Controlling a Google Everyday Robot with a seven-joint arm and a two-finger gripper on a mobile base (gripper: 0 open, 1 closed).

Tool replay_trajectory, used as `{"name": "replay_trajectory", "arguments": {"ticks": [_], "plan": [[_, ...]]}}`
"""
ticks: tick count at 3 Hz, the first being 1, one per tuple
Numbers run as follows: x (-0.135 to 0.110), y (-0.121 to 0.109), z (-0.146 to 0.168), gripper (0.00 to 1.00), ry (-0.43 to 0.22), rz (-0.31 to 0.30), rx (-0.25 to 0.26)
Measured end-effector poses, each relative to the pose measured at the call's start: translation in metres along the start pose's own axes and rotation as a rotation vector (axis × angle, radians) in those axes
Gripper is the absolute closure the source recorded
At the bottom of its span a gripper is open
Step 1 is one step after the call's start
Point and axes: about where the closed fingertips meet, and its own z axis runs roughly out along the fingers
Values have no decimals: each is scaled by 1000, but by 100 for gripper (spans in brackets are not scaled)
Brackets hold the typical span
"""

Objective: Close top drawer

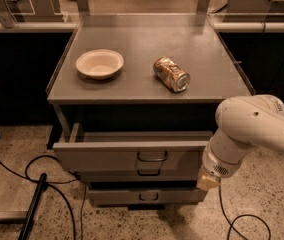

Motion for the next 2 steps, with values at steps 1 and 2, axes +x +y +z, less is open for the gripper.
{"name": "replay_trajectory", "arguments": {"ticks": [1, 2], "plan": [[0, -2, -1, 88, 0, 3, 4], [4, -22, -5, 100, -12, 34, 32]]}}
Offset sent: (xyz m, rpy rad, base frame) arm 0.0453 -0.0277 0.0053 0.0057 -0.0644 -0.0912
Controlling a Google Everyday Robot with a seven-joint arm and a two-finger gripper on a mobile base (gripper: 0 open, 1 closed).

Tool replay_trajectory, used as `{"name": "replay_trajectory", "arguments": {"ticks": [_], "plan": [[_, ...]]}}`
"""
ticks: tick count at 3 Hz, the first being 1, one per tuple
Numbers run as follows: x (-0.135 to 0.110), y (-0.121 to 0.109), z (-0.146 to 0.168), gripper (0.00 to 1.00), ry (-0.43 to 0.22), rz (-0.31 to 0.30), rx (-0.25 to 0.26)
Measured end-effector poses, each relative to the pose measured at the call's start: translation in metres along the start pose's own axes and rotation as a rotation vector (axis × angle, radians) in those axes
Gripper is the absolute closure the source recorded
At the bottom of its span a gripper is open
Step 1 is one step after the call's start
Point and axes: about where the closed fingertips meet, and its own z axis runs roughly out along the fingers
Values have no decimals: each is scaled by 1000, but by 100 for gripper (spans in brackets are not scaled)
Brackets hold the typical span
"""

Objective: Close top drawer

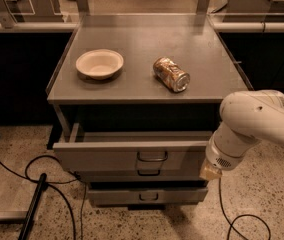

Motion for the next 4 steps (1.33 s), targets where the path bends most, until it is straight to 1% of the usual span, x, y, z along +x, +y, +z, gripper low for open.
{"name": "replay_trajectory", "arguments": {"ticks": [1, 2, 3, 4], "plan": [[7, -23, 1, 100, 6, 41, 40], [11, -40, 4, 100, 19, 66, 65], [5, -51, 11, 100, 30, 61, 84], [-10, -58, 14, 100, 35, 30, 98]]}}
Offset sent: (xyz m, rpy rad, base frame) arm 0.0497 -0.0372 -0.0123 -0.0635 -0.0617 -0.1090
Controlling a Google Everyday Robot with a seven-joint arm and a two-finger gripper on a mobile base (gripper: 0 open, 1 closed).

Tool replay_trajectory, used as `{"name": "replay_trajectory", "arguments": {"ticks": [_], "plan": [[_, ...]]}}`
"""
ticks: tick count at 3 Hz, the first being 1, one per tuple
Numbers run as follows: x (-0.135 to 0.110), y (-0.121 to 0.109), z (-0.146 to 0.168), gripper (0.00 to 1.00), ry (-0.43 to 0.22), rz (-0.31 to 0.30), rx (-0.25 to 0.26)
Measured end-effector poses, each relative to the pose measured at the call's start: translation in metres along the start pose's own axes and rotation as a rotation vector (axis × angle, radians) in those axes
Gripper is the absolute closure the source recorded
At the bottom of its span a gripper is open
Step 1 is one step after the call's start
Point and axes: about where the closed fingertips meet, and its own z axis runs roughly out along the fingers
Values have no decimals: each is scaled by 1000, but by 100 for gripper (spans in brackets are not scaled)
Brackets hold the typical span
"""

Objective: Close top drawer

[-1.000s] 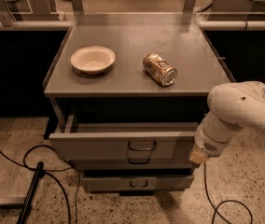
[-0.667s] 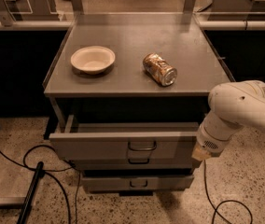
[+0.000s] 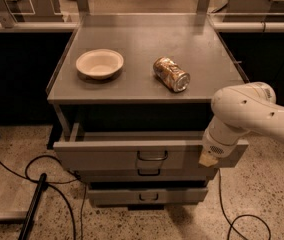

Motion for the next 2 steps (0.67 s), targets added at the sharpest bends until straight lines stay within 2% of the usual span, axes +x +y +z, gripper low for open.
{"name": "replay_trajectory", "arguments": {"ticks": [1, 2], "plan": [[0, 0, 0, 82, 0, 0, 0], [0, 0, 0, 57, 0, 0, 0]]}}
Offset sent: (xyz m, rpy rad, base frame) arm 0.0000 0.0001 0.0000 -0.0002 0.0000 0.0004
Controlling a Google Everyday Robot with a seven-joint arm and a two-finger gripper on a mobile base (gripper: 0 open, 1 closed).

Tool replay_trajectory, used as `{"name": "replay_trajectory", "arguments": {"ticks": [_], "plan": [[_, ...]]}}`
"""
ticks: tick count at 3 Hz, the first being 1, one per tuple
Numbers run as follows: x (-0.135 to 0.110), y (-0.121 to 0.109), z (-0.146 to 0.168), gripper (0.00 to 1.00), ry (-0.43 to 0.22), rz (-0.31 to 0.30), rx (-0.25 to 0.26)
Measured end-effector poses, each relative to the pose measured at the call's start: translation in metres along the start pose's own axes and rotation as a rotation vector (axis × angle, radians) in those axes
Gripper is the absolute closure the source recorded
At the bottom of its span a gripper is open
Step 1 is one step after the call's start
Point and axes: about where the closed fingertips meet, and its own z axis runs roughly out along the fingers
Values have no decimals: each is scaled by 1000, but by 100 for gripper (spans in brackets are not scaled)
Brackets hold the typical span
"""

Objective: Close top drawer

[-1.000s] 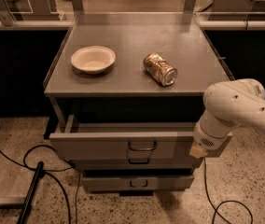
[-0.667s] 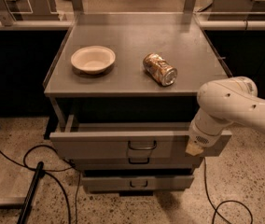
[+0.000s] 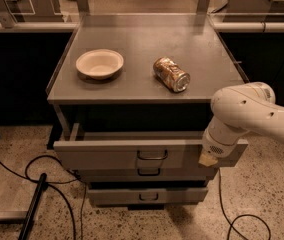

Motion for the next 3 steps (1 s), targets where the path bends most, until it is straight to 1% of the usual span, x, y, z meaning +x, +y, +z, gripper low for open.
{"name": "replay_trajectory", "arguments": {"ticks": [2, 3], "plan": [[0, 0, 0, 13, 0, 0, 0], [0, 0, 0, 0, 0, 0, 0]]}}
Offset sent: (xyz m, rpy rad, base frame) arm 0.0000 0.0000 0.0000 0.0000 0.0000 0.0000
